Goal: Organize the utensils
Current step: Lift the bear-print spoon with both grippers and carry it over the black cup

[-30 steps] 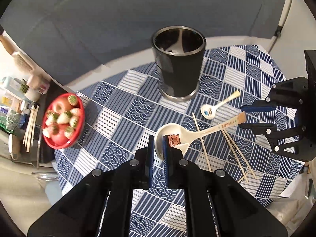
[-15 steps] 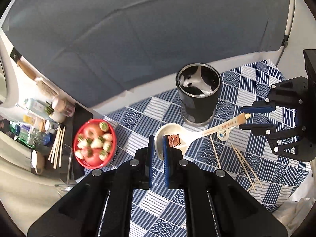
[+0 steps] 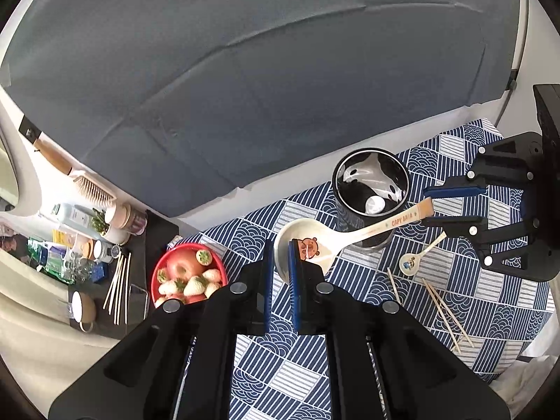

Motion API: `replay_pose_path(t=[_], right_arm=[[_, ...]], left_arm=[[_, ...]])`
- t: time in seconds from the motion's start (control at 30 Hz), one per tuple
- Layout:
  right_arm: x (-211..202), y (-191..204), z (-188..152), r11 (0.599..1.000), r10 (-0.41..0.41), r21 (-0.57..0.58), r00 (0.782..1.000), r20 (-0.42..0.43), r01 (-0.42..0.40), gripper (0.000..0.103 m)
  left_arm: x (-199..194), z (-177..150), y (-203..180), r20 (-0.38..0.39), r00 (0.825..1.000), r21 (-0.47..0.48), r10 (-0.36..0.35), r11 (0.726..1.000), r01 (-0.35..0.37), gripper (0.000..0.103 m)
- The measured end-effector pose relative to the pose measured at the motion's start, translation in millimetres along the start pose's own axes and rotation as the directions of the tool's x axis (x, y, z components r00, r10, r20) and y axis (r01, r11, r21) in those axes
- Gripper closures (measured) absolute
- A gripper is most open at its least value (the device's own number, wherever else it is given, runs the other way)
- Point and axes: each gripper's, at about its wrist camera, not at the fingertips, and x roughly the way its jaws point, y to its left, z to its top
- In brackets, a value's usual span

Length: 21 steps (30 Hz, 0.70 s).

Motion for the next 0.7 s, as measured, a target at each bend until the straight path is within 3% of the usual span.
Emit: replay_pose_path(t=[0.7], right_arm=[[74.0, -42.5, 0.5, 0.997, 0.054, 0.055, 0.994, -0.092, -0.049, 0.083]], left_arm=[[55.9, 37.4, 1.9, -0.053, 0.999, 0.082, -0.006, 0.997, 0.010, 0.098]])
